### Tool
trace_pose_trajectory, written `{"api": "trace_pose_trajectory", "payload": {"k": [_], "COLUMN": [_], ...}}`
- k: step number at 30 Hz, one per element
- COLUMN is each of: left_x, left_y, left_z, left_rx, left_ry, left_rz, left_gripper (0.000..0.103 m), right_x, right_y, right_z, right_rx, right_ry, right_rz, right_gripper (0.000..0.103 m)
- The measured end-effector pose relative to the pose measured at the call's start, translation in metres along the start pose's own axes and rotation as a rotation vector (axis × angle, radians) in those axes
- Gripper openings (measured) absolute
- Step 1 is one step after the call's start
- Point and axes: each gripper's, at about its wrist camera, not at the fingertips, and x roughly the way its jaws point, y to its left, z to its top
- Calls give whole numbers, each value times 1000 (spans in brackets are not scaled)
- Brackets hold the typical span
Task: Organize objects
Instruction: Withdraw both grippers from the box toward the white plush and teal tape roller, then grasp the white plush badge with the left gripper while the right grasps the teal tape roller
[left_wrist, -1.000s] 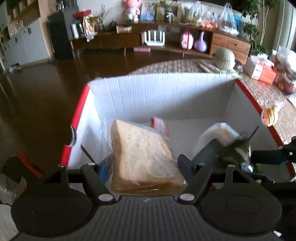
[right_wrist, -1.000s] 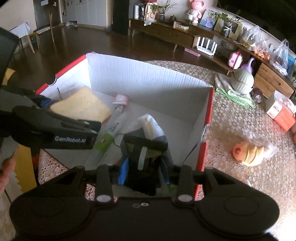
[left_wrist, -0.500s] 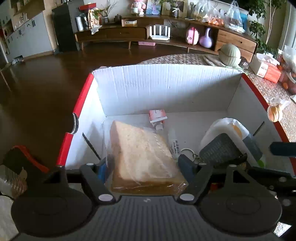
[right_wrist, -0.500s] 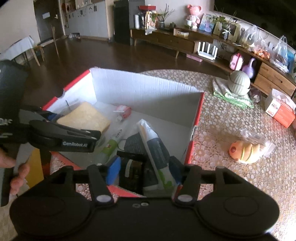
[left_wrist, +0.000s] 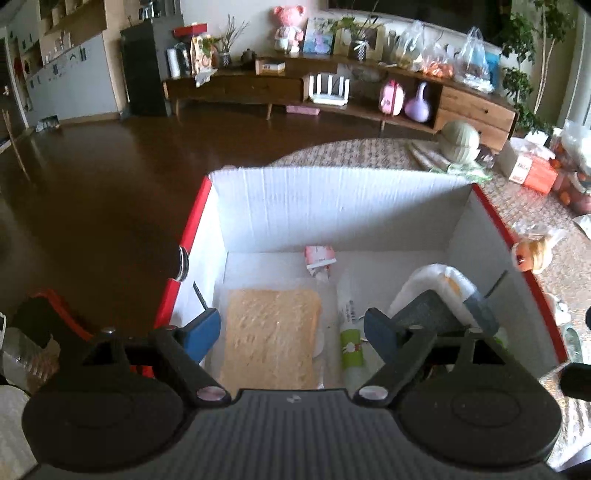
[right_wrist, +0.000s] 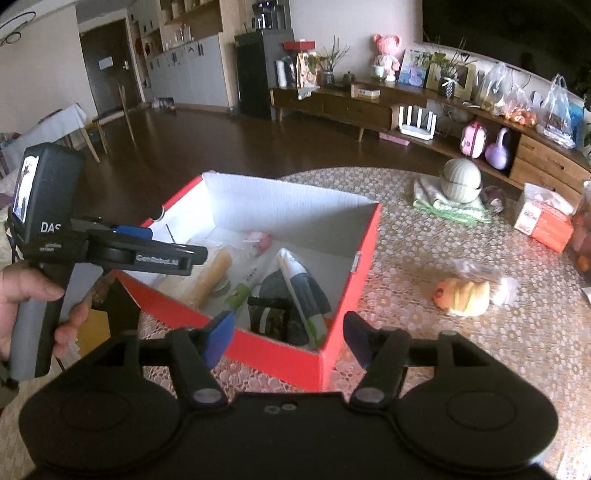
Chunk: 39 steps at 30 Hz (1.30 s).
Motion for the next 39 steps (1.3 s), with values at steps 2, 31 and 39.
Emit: {"api": "trace_pose_trajectory", "payload": {"k": [2,31,39], "left_x": [-11,-85,-66], "left_y": [-2,-150,-208], "left_z": [-2,-43,-38], "left_rx": [6,57,105], "left_ry": [-25,-98,-100], "left_rz": [-3,-264,-257], "left_gripper": [85,100,101], "right_x": [-12,-78,-60], "right_y": [-5,-113,-119], "right_z": [-5,-111,-125], "right_rx": [4,125,78], "right_ry": [-12,-58,-41], "right_rz": [2,-173,-182], "right_gripper": [68,94,94]}}
